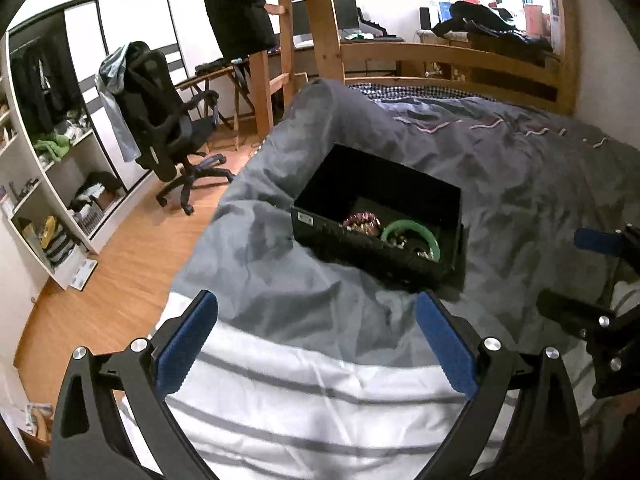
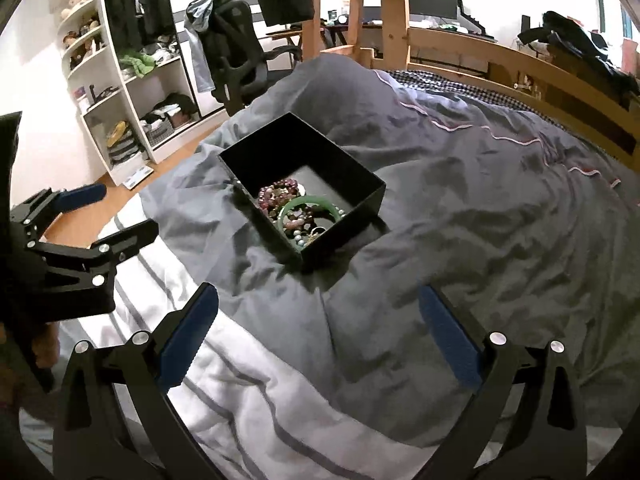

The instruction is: Organize jewelry

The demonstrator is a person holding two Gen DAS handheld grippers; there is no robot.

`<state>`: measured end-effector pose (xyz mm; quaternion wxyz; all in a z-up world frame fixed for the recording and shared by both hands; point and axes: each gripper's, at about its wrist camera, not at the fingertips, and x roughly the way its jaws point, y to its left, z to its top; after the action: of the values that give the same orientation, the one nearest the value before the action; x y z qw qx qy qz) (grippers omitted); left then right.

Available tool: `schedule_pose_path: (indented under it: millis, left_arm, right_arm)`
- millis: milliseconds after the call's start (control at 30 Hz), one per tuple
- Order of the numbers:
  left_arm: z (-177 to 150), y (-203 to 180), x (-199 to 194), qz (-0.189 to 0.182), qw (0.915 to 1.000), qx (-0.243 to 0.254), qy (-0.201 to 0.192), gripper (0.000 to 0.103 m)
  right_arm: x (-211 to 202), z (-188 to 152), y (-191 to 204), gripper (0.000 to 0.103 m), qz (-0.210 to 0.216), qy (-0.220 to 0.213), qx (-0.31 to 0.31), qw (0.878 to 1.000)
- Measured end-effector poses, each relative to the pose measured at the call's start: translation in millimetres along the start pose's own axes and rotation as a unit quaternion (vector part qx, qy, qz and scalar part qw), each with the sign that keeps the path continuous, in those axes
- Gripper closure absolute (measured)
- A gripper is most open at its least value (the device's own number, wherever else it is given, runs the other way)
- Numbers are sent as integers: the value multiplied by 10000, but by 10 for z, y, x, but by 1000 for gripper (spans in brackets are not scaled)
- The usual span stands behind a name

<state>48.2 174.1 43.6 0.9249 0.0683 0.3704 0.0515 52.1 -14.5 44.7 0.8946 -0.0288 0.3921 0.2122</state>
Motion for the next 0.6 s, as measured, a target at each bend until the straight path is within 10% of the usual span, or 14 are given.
schedule_pose_path:
  millis: [600]
  left_arm:
    - [50, -7, -43, -114, 9996, -134, -220, 6]
  right_arm:
    - [48, -20, -1, 4, -6, -125, 40, 9999]
